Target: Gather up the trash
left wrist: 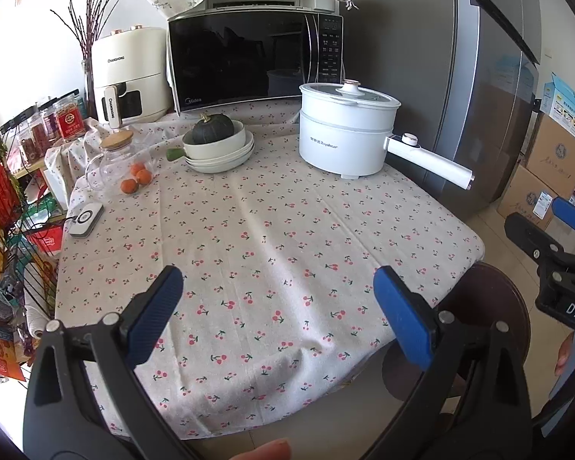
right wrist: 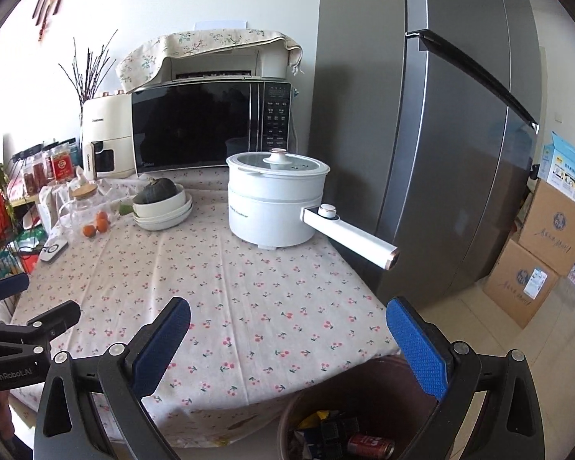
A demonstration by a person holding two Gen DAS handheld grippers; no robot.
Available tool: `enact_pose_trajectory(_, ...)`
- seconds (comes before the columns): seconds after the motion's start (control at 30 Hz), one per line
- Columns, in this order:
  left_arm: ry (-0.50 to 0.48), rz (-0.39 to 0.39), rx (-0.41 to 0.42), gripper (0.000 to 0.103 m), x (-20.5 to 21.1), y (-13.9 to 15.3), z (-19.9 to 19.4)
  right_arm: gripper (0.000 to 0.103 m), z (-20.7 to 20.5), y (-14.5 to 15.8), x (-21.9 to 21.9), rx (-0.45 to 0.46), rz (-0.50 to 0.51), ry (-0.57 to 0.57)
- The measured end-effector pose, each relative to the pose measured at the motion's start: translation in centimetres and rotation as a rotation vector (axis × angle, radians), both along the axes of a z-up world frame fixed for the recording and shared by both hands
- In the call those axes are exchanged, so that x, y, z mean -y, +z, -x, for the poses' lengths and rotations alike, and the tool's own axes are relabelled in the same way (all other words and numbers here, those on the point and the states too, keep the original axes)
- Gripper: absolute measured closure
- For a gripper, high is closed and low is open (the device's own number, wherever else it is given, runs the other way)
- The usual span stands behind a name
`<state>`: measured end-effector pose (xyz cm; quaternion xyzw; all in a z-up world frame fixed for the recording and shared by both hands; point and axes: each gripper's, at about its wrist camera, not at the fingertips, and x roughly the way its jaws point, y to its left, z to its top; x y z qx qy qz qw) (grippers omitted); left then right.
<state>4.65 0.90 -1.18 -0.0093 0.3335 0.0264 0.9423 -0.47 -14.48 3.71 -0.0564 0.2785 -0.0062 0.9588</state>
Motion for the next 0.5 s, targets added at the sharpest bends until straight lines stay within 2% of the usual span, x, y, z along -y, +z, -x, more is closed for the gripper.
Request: enact_pose_trajectory(0.5,-0.019,0.009,0.006,0.004,0.5,0.3,0.2,0.000,0.1,-0.9,0.4,-0.036,0.005,-0.019)
